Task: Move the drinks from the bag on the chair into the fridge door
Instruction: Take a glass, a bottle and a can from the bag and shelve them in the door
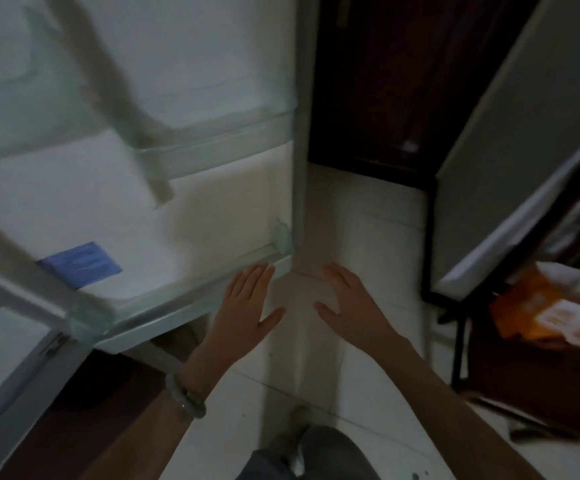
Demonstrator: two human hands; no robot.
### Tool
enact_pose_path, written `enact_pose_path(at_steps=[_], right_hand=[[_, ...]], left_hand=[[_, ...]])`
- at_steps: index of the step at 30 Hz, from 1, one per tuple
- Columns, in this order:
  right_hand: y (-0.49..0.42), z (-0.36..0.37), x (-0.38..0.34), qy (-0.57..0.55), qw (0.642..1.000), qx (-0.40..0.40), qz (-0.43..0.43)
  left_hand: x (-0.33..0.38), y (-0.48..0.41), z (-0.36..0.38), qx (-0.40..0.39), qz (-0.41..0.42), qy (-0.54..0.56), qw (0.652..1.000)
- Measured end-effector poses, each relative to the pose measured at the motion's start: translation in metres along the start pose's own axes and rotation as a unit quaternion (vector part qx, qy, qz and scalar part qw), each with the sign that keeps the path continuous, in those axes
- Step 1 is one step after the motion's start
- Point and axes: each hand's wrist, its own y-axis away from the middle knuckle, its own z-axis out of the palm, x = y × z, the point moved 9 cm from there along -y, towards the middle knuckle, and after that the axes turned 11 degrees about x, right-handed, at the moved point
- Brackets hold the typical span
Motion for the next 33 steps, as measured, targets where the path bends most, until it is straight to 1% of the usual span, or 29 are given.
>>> enact_pose_path(at_steps=[2,5,10,14,16,23,26,33], right_hand=[[0.021,-0.028,0.021,0.005,0.998,0.039,0.053],[0.057,-0.065,0.055,0.043,0.988,0.087,0.12],[0.118,-0.119,0.1,0.069,0.964,0.139,0.217],[0.16,-0.163,0.125,0.068,0.947,0.178,0.258],[0.18,-0.186,0.141,0.069,0.941,0.194,0.27],[0.254,-0.271,0.218,0.07,0.924,0.217,0.308],[0.288,-0.311,0.255,0.076,0.917,0.229,0.317],[0.337,-0.366,0.321,0.067,0.908,0.231,0.344]], left_hand=[[0.025,-0.014,0.006,0.001,0.025,0.039,0.999],[0.068,-0.031,0.023,-0.022,0.061,0.084,0.994],[0.15,-0.044,0.049,-0.06,0.117,0.139,0.982],[0.219,-0.048,0.068,-0.08,0.191,0.153,0.966],[0.251,-0.051,0.082,-0.091,0.214,0.158,0.96],[0.373,-0.05,0.133,-0.114,0.221,0.177,0.952],[0.426,-0.049,0.152,-0.108,0.214,0.189,0.952],[0.505,-0.048,0.205,-0.135,0.181,0.185,0.957]])
